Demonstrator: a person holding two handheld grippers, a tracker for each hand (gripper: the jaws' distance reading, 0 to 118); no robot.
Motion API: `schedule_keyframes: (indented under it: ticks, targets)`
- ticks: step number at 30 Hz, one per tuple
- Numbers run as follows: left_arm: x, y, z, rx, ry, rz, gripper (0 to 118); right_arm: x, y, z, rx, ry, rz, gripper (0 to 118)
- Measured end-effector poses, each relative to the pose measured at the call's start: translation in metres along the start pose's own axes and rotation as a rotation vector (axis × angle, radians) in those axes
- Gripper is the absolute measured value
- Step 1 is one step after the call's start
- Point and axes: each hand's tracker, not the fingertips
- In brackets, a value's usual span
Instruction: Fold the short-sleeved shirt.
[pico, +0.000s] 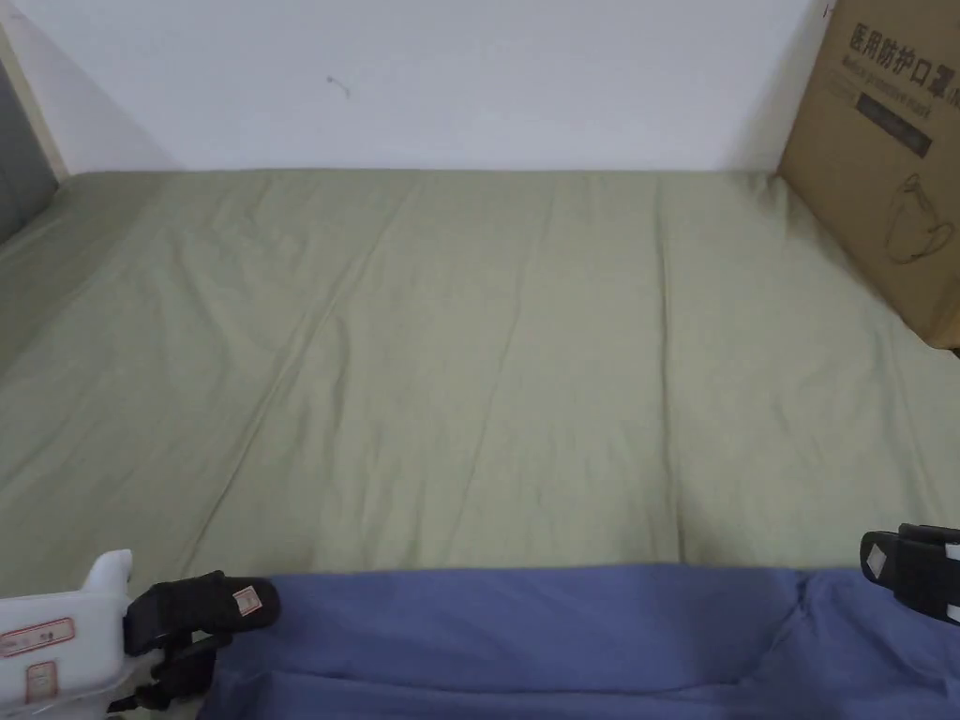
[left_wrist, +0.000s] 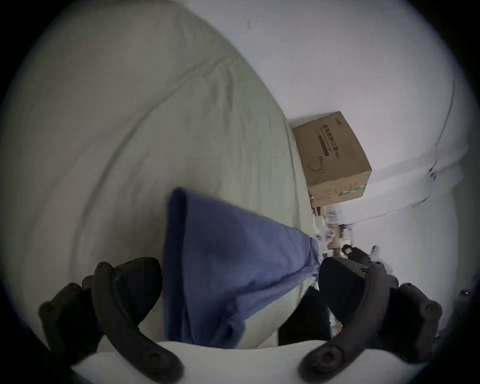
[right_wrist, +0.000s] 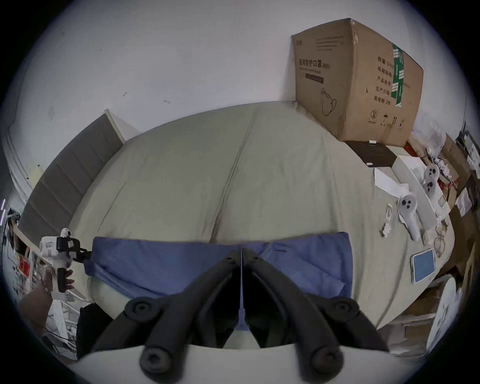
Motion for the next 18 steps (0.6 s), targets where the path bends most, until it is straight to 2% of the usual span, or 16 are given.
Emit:
schedule_keyframes:
  ticks: [1,5,6,7,8,9,10,11,12,14,18]
  targets:
    - [-0.008,-0.004,-0.01,-0.017,-0.022,0.033,118,-0.002,-0.001,0.0,-0.008,-0.009,0.017,1]
    - [-0.017,-0.013,-0.028,-0.027,-0.315,0.124,117,-0.005,-0.001,0.001,-0.021,0.002,0.048,1]
    - [-0.02,-0.018,-0.035,-0.039,-0.335,0.148,103,-0.006,-0.001,0.0,-0.032,0.035,0.036,1]
    - [-0.019,-0.017,-0.037,-0.043,-0.335,0.142,75,-0.007,-0.001,0.0,-0.037,0.051,0.025,1]
    - [-0.019,-0.018,-0.04,-0.037,-0.287,0.113,27,-0.008,-0.001,0.0,-0.037,0.055,0.022,1]
    - [-0.021,-0.02,-0.044,-0.025,-0.139,0.082,27,-0.011,-0.001,-0.001,-0.039,0.057,0.026,1]
    - [-0.023,-0.023,-0.051,-0.03,0.011,0.066,10,-0.014,-0.001,-0.001,-0.041,0.06,0.033,1]
    - [-0.028,-0.025,-0.053,-0.04,-0.04,0.091,5,-0.018,-0.002,-0.002,-0.044,0.062,0.047,1]
    - [-0.024,-0.025,-0.048,0.034,-0.163,0.12,5,-0.019,-0.003,-0.002,-0.048,0.064,0.06,1]
    - [-0.014,-0.03,-0.049,0.017,-0.078,0.059,5,-0.025,-0.004,-0.002,-0.053,0.066,0.084,1]
    - [-0.008,-0.021,-0.035,0.033,-0.016,0.016,5,-0.029,-0.005,0.0,-0.055,0.08,0.1,1]
